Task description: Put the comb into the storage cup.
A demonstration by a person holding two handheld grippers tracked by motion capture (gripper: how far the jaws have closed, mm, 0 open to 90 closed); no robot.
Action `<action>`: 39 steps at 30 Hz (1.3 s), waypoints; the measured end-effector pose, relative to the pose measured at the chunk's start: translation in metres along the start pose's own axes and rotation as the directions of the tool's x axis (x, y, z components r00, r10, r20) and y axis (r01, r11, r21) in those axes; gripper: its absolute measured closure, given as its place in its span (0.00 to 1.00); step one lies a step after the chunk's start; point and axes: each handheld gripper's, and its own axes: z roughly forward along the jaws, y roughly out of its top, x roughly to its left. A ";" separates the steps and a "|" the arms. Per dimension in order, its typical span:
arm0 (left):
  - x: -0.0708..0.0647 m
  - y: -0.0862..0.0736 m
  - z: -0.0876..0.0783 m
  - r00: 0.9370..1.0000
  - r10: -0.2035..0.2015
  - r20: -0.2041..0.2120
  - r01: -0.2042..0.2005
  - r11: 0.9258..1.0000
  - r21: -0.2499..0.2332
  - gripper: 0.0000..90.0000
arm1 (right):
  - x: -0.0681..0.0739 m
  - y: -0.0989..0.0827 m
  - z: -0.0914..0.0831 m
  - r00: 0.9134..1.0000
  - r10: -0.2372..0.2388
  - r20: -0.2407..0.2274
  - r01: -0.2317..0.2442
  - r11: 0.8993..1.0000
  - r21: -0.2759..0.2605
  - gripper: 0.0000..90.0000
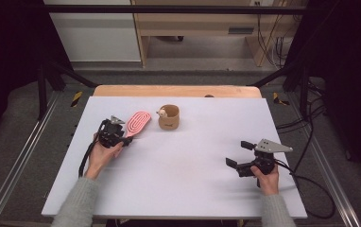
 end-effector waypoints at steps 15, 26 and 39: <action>-0.002 0.000 0.002 1.000 -0.002 0.003 0.002 1.000 0.024 0.73 | 0.000 0.000 0.000 1.000 0.001 0.000 -0.001 1.000 -0.003 0.00; -0.005 0.001 0.001 1.000 0.027 -0.016 -0.026 0.998 0.050 0.76 | 0.000 0.000 0.000 1.000 0.002 -0.001 -0.002 1.000 -0.002 0.00; -0.005 0.001 -0.005 0.999 0.028 -0.022 -0.027 0.999 0.043 0.77 | 0.000 0.000 0.000 1.000 0.002 -0.001 -0.002 1.000 -0.003 0.00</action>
